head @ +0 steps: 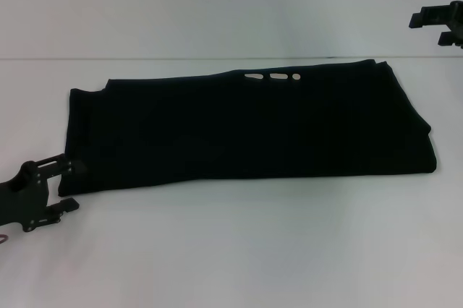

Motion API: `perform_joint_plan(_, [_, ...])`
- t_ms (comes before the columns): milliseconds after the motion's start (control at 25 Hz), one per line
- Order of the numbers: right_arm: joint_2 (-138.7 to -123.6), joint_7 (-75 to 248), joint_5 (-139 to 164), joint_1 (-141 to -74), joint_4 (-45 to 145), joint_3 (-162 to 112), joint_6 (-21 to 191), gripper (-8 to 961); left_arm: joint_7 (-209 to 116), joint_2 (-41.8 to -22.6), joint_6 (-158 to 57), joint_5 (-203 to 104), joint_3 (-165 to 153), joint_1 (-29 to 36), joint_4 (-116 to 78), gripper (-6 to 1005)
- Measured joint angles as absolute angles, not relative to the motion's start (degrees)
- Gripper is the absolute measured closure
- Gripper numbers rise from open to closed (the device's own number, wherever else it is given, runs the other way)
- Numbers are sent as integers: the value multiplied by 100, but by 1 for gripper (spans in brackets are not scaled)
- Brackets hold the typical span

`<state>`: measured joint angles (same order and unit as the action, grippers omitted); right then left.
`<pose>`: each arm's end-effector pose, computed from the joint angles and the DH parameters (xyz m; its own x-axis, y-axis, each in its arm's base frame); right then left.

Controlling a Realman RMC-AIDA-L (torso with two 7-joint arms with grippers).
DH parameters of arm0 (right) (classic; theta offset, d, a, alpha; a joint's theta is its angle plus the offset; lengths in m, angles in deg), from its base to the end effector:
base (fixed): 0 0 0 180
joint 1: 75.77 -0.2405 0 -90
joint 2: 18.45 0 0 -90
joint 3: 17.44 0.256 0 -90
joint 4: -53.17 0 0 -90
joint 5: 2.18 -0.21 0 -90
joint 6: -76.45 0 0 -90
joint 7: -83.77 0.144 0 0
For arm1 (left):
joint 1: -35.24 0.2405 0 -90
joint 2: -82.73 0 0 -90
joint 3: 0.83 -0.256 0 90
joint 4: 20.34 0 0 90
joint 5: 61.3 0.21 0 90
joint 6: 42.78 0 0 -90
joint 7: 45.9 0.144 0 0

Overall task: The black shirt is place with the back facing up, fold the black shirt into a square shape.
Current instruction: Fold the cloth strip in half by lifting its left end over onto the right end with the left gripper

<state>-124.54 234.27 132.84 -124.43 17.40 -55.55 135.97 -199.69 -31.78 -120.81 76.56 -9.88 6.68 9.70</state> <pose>0.2490 0.4755 0.1109 0.1954 -0.7314 -0.6533 -0.9731 -0.0618 -0.2218 -0.3707 0.3134 0.0396 -0.5582 0.6777 0.4786 0.8273 0.4109 0.3831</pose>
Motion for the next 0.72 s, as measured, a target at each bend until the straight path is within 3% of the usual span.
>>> perform_joint_plan(720, [-12464,23423,13282,-12481,1728,-5559,13565,154,-19926,-3205,-11624,7662,-1007,378,542,219])
